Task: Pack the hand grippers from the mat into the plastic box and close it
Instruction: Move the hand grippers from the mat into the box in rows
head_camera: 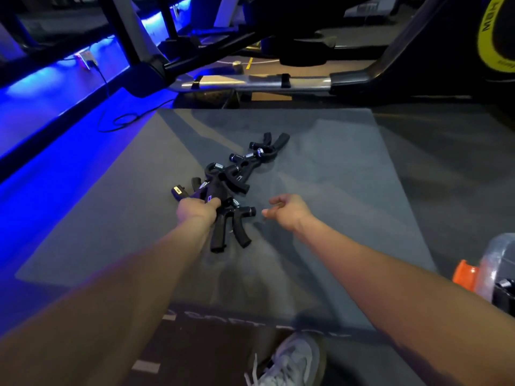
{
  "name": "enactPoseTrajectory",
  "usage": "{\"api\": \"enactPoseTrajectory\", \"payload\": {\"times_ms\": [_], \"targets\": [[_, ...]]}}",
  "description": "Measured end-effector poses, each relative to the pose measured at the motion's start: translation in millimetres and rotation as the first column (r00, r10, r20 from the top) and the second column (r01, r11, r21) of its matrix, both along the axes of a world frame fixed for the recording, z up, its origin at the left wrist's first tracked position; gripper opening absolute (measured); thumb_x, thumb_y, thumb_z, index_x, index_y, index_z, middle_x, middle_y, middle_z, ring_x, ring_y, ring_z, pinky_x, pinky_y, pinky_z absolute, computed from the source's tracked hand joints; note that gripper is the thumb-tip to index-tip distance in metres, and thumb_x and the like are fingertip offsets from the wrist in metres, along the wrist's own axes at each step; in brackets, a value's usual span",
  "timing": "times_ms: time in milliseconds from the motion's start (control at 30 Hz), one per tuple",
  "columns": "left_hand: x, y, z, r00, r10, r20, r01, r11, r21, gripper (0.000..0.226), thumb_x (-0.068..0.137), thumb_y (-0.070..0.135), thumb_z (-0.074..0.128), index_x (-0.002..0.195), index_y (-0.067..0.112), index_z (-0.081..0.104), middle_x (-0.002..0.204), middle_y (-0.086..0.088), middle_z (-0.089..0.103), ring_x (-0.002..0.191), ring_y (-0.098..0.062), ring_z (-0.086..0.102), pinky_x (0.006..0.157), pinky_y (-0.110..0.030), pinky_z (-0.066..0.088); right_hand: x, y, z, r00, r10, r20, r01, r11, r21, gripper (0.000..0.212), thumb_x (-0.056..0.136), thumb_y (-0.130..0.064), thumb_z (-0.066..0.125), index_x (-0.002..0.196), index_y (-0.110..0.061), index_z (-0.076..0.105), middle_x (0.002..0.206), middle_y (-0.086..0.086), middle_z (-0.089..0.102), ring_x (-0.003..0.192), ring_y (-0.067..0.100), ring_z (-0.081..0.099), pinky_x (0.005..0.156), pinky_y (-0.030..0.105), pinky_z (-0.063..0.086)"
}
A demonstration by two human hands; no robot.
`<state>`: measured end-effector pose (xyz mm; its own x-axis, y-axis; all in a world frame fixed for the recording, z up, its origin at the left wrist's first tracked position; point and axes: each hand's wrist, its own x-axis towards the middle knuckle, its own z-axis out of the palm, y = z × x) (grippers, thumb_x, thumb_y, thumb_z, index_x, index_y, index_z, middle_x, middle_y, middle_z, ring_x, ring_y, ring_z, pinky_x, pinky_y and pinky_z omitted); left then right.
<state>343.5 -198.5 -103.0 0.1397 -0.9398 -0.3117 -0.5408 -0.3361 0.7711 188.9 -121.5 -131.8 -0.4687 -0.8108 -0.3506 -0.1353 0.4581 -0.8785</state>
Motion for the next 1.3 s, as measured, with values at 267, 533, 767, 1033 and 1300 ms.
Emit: {"api": "enactPoseTrajectory", "payload": {"times_ms": [267,533,767,1033,1300], "targets": [[-67.2,56.6,40.0,0.941,-0.293,-0.167,0.25,0.939,-0.237,0.031,0.078,0.019,0.071,0.105,0.004,0.071,0.088,-0.007,0.066,0.08,-0.012,0.054,0.067,-0.021,0.041,-40.8,42.8,50.6,0.961,-0.187,0.206,0.211,0.972,-0.102,0.008,0.091,-0.016,0.057,0.084,-0.013,0.055,0.074,0.007,0.054,0.06,0.011,0.047,0.057,0.021,0.04],[-169.8,143.3,45.4,0.705,-0.706,-0.066,0.658,0.686,-0.312,0.021,0.077,0.008,0.072,0.098,0.002,0.07,0.063,0.003,0.049,0.054,0.001,0.042,0.048,-0.009,0.03,-119.7,119.5,72.3,0.79,-0.391,0.471,0.493,0.863,-0.11,0.024,0.094,-0.011,0.053,0.07,-0.01,0.049,0.068,0.007,0.053,0.059,0.014,0.05,0.06,0.023,0.046],[-232.6,215.0,40.1,0.548,-0.836,0.024,0.778,0.5,-0.38,0.027,0.069,0.011,0.079,0.095,0.013,0.074,0.084,-0.003,0.058,0.08,-0.022,0.06,0.08,-0.037,0.05,-183.6,206.3,74.6,0.728,-0.571,0.38,0.61,0.792,0.02,0.021,0.083,-0.013,0.069,0.069,-0.012,0.053,0.066,0.003,0.059,0.04,0.007,0.057,0.04,0.018,0.048],[-285.0,306.1,35.1,0.386,-0.923,0.001,0.863,0.361,-0.353,0.039,0.068,0.013,0.08,0.106,0.014,0.071,0.084,0.0,0.063,0.079,-0.014,0.058,0.081,-0.03,0.049,-229.8,298.3,73.9,0.612,-0.711,0.346,0.726,0.679,0.112,0.009,0.083,0.0,0.064,0.081,-0.003,0.056,0.061,0.009,0.065,0.036,0.015,0.059,0.038,0.021,0.05],[-323.2,394.6,7.6,0.216,-0.973,0.083,0.914,0.171,-0.368,0.03,0.084,0.014,0.065,0.113,0.009,0.063,0.11,-0.008,0.059,0.088,-0.018,0.056,0.087,-0.018,0.042,-256.6,419.5,46.5,0.475,-0.872,0.12,0.861,0.489,0.142,0.028,0.072,0.008,0.071,0.063,-0.005,0.048,0.064,0.015,0.056,0.054,0.025,0.054,0.056,0.038,0.052]]}}
